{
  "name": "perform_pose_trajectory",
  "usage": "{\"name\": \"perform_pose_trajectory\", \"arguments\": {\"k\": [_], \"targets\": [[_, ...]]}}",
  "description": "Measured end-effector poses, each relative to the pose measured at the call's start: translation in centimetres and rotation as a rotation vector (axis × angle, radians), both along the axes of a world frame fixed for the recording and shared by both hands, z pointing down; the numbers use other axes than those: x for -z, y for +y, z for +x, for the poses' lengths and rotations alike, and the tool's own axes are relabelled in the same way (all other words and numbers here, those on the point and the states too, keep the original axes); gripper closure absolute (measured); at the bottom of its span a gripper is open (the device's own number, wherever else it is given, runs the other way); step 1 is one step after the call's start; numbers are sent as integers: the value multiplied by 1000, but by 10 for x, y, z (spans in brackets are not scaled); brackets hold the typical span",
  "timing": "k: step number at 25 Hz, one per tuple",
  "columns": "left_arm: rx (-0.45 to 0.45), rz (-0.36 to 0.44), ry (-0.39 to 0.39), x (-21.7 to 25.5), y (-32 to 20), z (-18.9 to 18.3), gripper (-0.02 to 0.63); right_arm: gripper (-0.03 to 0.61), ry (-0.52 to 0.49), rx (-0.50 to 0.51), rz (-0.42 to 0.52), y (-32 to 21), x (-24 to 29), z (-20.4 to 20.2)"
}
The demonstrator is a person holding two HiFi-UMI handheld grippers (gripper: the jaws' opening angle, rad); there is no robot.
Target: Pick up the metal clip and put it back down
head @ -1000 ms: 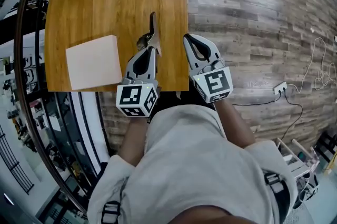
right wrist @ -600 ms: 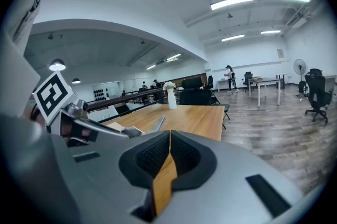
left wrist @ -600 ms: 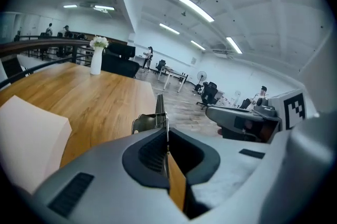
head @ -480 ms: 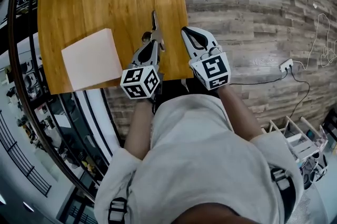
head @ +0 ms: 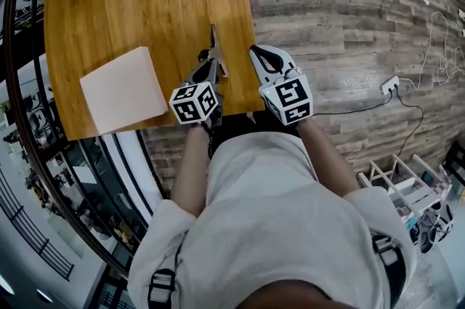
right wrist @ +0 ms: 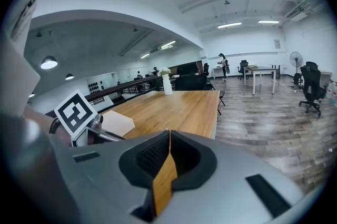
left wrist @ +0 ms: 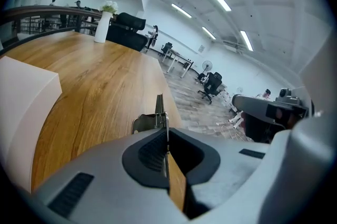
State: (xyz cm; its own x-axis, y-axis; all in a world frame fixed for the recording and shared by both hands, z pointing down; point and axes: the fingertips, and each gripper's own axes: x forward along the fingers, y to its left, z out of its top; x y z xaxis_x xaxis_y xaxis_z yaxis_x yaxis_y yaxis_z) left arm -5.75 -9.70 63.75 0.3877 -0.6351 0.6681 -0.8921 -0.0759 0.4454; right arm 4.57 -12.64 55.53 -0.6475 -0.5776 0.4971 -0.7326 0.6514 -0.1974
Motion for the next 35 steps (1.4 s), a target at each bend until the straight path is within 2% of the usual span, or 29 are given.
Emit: {"name": "perform_pose_trajectory", "arguments": {"k": [20,24,29,35], "targets": [[-30,-42,86,-28,-12,5,586,552,34,-3,-33,0,-15,-5],[-37,-72,102,-35,-12,2,586,552,44,-13,-29,-2,-11,-6],[-20,-102,157,-43,-11,-1,586,552,63,-22,-27,-2,-9,-8],[-29,-96,203,-47,-12,-5,586,552,78,-17,-28,6,-6,-22]]}}
